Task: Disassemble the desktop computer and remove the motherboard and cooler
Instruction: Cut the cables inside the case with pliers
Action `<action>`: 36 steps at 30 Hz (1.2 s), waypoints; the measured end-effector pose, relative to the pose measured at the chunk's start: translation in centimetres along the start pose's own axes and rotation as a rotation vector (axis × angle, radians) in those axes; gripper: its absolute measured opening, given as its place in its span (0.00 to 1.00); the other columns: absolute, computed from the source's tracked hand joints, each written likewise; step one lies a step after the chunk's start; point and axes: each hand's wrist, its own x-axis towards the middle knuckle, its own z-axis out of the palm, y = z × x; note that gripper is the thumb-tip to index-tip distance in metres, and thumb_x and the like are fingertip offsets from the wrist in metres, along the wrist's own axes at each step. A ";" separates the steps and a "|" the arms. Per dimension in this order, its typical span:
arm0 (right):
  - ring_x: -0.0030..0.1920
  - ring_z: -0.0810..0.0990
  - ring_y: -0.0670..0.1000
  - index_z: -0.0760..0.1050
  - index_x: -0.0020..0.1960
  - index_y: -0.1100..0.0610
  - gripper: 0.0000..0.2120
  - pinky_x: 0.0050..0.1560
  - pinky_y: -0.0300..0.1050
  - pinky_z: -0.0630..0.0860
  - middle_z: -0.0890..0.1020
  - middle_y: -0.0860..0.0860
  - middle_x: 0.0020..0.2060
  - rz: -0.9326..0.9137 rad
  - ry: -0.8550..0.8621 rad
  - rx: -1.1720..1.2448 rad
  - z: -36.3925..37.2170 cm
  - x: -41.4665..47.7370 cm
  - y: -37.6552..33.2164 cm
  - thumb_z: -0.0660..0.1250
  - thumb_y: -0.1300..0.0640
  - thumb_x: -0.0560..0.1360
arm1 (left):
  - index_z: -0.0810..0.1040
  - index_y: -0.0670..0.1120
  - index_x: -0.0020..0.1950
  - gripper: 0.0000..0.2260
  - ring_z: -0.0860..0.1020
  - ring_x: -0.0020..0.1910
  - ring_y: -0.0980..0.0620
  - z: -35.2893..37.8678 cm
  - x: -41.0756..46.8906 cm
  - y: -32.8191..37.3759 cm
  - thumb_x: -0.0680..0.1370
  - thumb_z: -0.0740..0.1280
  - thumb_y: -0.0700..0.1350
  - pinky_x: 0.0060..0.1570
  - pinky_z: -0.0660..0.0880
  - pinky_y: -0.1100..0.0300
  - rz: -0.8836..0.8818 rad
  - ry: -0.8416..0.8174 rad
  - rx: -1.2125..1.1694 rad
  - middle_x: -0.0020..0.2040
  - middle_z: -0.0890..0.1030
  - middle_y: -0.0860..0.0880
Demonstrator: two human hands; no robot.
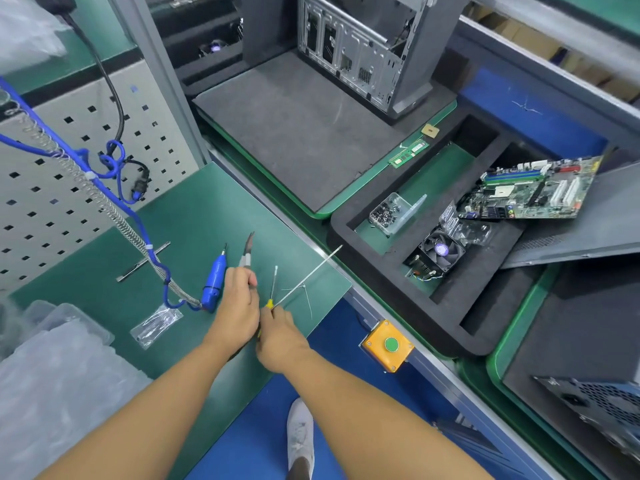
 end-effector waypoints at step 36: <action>0.69 0.72 0.46 0.55 0.77 0.43 0.45 0.72 0.51 0.67 0.73 0.45 0.69 0.156 0.291 1.216 -12.7 -9.0 8.9 0.65 0.27 0.67 | 0.65 0.52 0.42 0.04 0.69 0.33 0.55 8.5 -3.1 13.6 0.74 0.57 0.43 0.34 0.66 0.53 0.133 -0.161 -0.275 0.35 0.73 0.57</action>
